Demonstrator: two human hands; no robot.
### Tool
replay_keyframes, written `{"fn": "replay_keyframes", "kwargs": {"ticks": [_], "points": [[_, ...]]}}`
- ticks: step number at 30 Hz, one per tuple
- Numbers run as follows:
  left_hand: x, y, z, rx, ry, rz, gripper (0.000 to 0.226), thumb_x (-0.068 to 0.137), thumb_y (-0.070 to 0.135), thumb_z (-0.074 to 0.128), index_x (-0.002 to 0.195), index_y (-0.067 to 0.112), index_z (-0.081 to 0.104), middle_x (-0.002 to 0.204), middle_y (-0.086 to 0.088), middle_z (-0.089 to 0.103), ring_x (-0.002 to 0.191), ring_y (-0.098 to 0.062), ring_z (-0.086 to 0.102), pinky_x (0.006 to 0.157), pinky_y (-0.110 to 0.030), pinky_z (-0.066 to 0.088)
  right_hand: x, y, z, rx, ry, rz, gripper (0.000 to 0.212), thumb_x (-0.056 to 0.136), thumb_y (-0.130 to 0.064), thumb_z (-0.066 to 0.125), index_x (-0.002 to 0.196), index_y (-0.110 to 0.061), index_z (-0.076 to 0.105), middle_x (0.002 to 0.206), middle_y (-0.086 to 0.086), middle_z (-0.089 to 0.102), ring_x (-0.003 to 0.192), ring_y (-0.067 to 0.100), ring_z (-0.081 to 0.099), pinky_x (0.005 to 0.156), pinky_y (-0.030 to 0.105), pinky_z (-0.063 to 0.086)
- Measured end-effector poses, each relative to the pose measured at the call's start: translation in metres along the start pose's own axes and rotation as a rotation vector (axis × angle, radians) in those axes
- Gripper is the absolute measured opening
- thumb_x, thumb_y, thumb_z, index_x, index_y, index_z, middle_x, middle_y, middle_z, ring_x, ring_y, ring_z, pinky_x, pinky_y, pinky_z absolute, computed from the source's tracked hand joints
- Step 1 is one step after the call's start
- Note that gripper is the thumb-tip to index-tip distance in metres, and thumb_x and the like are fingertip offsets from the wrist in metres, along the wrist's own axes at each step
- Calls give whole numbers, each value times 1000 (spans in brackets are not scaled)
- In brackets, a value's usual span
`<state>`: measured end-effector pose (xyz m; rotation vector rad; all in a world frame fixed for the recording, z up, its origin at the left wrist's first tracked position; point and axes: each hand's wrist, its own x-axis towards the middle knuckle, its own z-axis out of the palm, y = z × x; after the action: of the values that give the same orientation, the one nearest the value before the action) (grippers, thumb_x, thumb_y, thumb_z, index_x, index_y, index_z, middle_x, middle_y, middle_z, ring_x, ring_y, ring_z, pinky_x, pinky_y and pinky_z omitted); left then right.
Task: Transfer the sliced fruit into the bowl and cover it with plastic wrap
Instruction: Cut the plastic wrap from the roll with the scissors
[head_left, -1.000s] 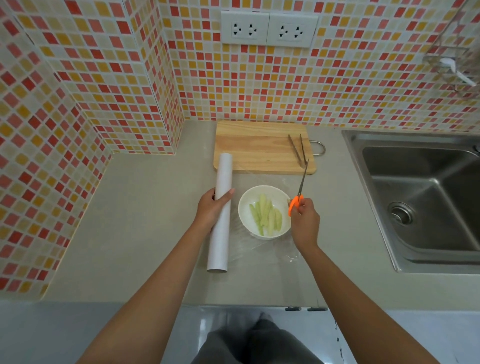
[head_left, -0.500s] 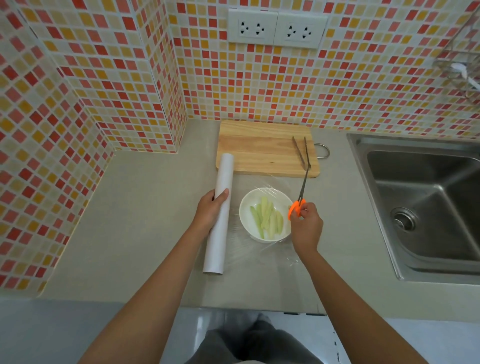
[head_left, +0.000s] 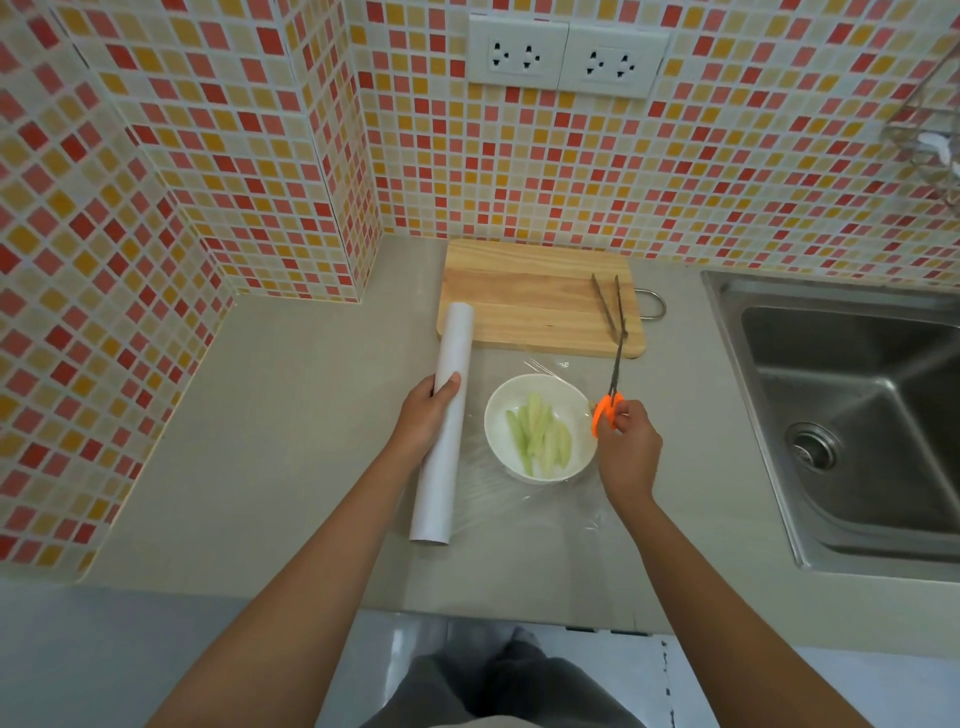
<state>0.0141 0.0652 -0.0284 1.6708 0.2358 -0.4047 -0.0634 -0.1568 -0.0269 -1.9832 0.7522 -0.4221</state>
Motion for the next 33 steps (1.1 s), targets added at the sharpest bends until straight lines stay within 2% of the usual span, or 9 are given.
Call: {"fn": "replay_keyframes", "kwargs": {"ticks": [6,9,10,12,14,19,23,27,33], "points": [[2,1,0,10,-4,20,33,97,40,49,111,11,59,98,-5,63,89,-22,59,83,-37,48,-16,-13,-27,-230,185,-100,30,96,-41,43,91,-16,58,85,0,57,74,18,55,65,29,39],[3,3,0,9,-12,4,39,97,41,50,117,9,58,106,-12,65,94,-27,61,90,-44,50,-46,-19,-35,-29,-12,-46,34,97,-41,45,81,-13,55,73,2,65,68,15,60,63,31,45],[3,3,0,1,-12,0,40,97,41,50,117,7,59,105,-13,64,94,-28,61,91,-46,50,-59,-20,-36,50,-108,-1,34,97,-38,48,80,-9,56,67,3,65,63,14,58,62,27,44],[4,4,1,-18,-13,0,38,97,39,51,114,6,59,99,-11,62,89,-26,59,86,-44,50,-83,-22,-33,141,-270,84,31,97,-28,52,81,-1,58,63,8,63,58,15,53,60,27,43],[3,5,2,-28,-21,7,35,97,39,51,109,7,59,95,-10,61,84,-24,57,80,-39,48,-103,-24,-26,194,-373,158,25,96,-21,54,80,-1,58,63,9,62,53,9,52,56,23,43],[1,7,3,-14,-32,10,39,96,41,52,111,5,60,95,-10,61,84,-26,58,81,-41,49,-122,-36,-3,273,-483,276,19,96,-19,53,84,-6,58,67,10,62,54,8,52,48,12,39],[1,13,1,24,-46,30,37,96,41,51,105,6,58,93,-9,60,83,-25,57,75,-35,45,-125,-40,7,266,-514,308,22,95,-29,55,88,-8,59,66,7,62,43,-2,49,44,9,36],[-1,18,1,54,-43,53,32,97,40,50,98,9,55,82,-3,56,78,-22,53,69,-32,43,-127,-43,11,266,-549,332,26,93,-35,56,78,-14,59,56,0,63,41,4,46,40,9,35],[-2,24,1,54,-23,73,32,97,39,51,99,8,55,92,-12,59,73,-20,58,69,-33,46,-142,-41,2,233,-656,353,33,93,-44,53,74,-18,57,53,-2,66,44,9,46,40,11,34]]}}
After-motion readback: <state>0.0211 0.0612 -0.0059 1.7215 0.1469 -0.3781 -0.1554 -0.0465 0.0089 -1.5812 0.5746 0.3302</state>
